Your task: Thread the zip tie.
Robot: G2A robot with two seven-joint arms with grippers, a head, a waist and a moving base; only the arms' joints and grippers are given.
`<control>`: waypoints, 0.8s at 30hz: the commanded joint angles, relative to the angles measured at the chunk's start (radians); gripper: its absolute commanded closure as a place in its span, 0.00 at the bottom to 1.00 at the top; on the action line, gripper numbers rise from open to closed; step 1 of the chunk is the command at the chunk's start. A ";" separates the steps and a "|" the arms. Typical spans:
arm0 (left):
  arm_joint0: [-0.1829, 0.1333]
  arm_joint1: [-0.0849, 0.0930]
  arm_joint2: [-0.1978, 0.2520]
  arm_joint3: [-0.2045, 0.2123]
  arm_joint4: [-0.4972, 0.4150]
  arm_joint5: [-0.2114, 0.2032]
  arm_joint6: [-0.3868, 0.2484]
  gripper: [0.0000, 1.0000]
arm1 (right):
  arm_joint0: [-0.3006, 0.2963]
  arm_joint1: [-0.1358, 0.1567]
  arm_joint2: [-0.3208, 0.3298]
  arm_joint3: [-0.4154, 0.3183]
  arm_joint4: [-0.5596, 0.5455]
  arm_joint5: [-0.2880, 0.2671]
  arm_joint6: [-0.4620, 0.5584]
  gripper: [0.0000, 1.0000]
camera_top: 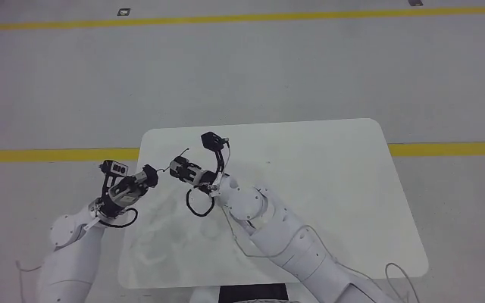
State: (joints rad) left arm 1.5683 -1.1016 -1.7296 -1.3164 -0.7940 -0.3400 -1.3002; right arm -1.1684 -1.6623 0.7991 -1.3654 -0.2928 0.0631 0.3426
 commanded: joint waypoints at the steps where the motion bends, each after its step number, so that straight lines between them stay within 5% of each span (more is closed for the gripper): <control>1: 0.002 0.000 -0.002 -0.001 0.001 0.000 -0.002 1.00 | -0.004 0.001 0.003 -0.005 -0.003 0.001 -0.004 1.00; 24: 0.038 0.001 -0.022 -0.029 0.009 0.000 -0.006 1.00 | -0.013 0.014 -0.014 -0.039 -0.045 0.019 0.073 1.00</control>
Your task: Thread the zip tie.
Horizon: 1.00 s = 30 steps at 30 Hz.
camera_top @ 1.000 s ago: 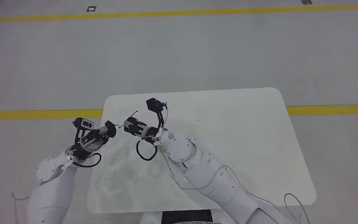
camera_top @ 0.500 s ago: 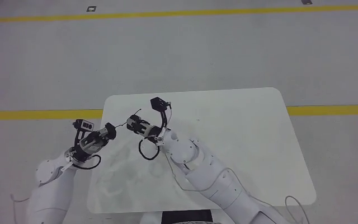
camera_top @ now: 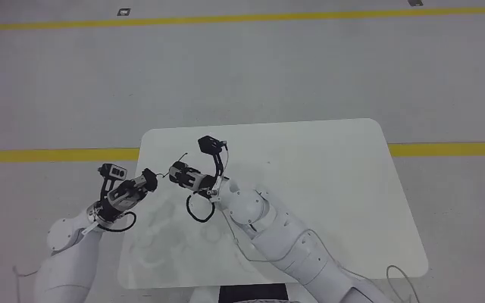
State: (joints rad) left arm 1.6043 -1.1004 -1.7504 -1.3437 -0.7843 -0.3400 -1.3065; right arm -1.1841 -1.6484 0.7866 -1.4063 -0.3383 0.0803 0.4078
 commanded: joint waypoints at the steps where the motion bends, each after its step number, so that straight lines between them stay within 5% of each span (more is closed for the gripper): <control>1: 0.003 0.000 -0.002 -0.002 0.000 0.000 0.000 1.00 | 0.004 0.000 -0.003 0.003 0.002 0.002 0.013 1.00; 12: 0.016 -0.002 -0.005 -0.016 0.000 0.000 0.002 1.00 | -0.012 -0.006 -0.009 -0.003 0.028 -0.001 -0.069 1.00; 30: 0.010 -0.007 -0.013 -0.012 0.000 0.000 0.001 1.00 | 0.010 -0.009 -0.020 0.032 0.056 -0.005 -0.040 1.00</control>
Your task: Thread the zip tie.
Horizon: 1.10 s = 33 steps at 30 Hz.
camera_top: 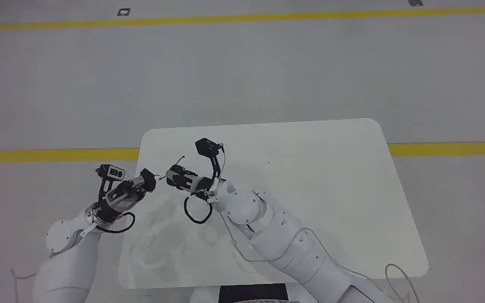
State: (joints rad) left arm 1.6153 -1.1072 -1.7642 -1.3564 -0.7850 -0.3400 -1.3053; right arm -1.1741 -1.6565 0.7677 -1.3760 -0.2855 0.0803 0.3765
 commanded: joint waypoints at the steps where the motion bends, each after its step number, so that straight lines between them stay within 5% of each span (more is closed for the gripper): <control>1: -0.002 0.000 0.002 0.003 0.001 0.000 0.000 1.00 | 0.000 -0.002 -0.001 0.002 0.008 -0.010 -0.014 1.00; 16: -0.020 -0.003 0.007 0.012 0.002 0.000 0.007 1.00 | 0.023 -0.008 -0.012 0.045 0.032 -0.022 0.001 1.00; 33: -0.022 -0.005 0.015 0.013 0.017 0.000 0.011 1.00 | -0.002 0.005 0.016 0.001 -0.015 -0.007 -0.032 1.00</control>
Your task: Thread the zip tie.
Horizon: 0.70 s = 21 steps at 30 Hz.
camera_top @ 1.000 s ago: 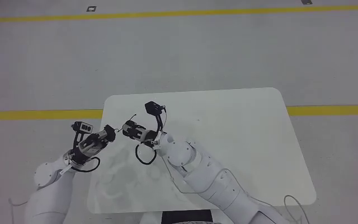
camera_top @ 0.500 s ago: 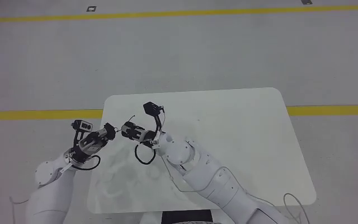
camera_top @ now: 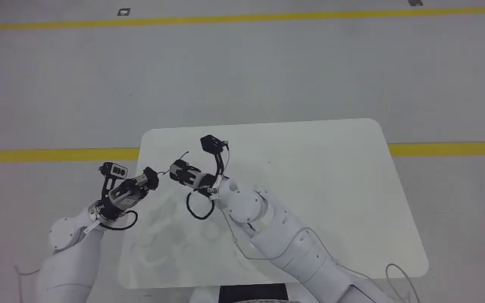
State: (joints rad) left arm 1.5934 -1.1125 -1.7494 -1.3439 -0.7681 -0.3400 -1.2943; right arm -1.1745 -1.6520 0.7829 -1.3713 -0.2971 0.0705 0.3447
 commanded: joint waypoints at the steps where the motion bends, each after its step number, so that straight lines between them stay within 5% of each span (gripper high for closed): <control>1: 0.000 0.000 0.000 0.000 0.000 0.000 0.000 1.00 | -0.002 0.002 0.002 -0.006 -0.009 0.005 -0.001 1.00; 16: 0.000 0.000 0.000 0.000 0.000 0.000 0.000 1.00 | -0.017 0.013 0.014 -0.041 -0.048 0.017 0.010 1.00; 21: 0.009 0.001 0.012 -0.024 0.009 0.011 0.048 1.00 | -0.015 0.014 0.010 -0.042 -0.050 0.007 0.023 1.00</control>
State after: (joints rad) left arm 1.5999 -1.1124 -1.7376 -1.3659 -0.7587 -0.3290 -1.2483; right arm -1.1901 -1.6382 0.7940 -1.4138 -0.3475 0.0791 0.3655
